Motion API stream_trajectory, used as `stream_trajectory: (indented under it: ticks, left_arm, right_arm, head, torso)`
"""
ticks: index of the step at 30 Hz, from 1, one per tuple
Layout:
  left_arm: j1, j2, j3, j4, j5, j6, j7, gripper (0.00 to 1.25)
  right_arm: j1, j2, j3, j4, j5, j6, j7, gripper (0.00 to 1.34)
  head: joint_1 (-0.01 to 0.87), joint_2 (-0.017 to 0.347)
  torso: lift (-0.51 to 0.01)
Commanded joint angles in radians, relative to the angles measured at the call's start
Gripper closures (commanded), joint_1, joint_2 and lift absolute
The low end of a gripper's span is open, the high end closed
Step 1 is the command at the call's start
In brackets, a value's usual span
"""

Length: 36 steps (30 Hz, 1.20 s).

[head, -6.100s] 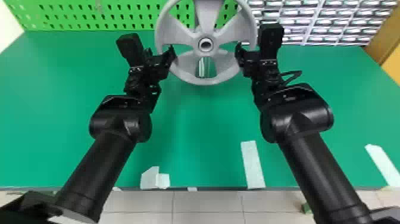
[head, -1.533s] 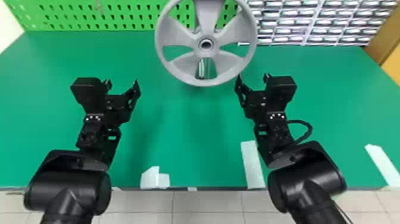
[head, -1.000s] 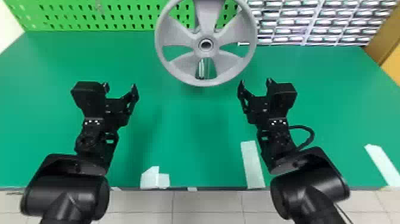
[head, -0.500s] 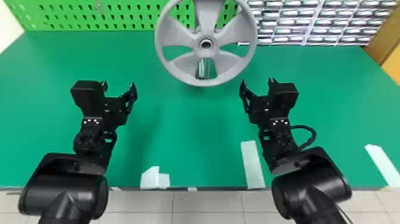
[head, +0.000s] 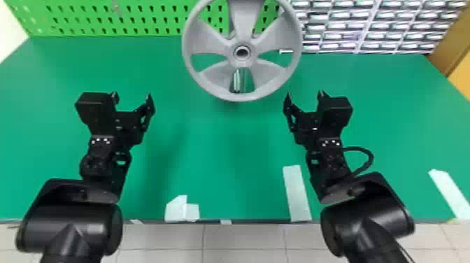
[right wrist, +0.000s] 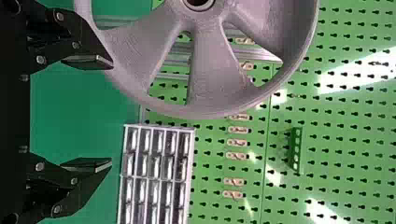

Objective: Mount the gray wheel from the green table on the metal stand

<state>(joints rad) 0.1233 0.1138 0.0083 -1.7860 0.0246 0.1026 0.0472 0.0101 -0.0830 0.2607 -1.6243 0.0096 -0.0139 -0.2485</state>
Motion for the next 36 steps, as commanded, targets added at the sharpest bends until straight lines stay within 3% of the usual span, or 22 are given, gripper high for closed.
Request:
stream_trajectory:
  ticks: [1, 13, 20, 24, 36]
  left_arm:
    - [0.002, 0.000, 0.006, 0.000, -0.002, -0.008, 0.006, 0.49]
    - [0.009, 0.000, 0.006, 0.005, -0.003, -0.049, 0.052, 0.49]
    - [0.001, 0.000, 0.015, 0.025, 0.011, -0.064, 0.054, 0.49]
    - [-0.007, 0.000, 0.021, 0.031, 0.011, -0.070, 0.054, 0.49]
    - [-0.025, 0.000, 0.033, 0.054, 0.024, -0.100, 0.051, 0.49]
  right_arm:
    - [0.001, 0.000, -0.003, 0.000, 0.001, 0.000, 0.000, 0.52]
    - [0.001, 0.014, -0.018, 0.001, 0.009, -0.004, 0.000, 0.52]
    - [-0.002, 0.026, -0.051, 0.024, -0.034, -0.003, 0.003, 0.52]
    - [-0.022, 0.025, -0.092, 0.046, -0.048, 0.011, 0.104, 0.52]
    - [-0.042, 0.031, -0.126, 0.080, -0.046, -0.020, 0.152, 0.52]
  head:
    - [0.867, 0.052]
    - [0.867, 0.052]
    - [0.867, 0.052]
    - [0.867, 0.052]
    - [0.867, 0.052]
  torso:
    - [-0.100]
    - [-0.100]
    - [-0.100]
    - [-0.100]
    - [-0.100]
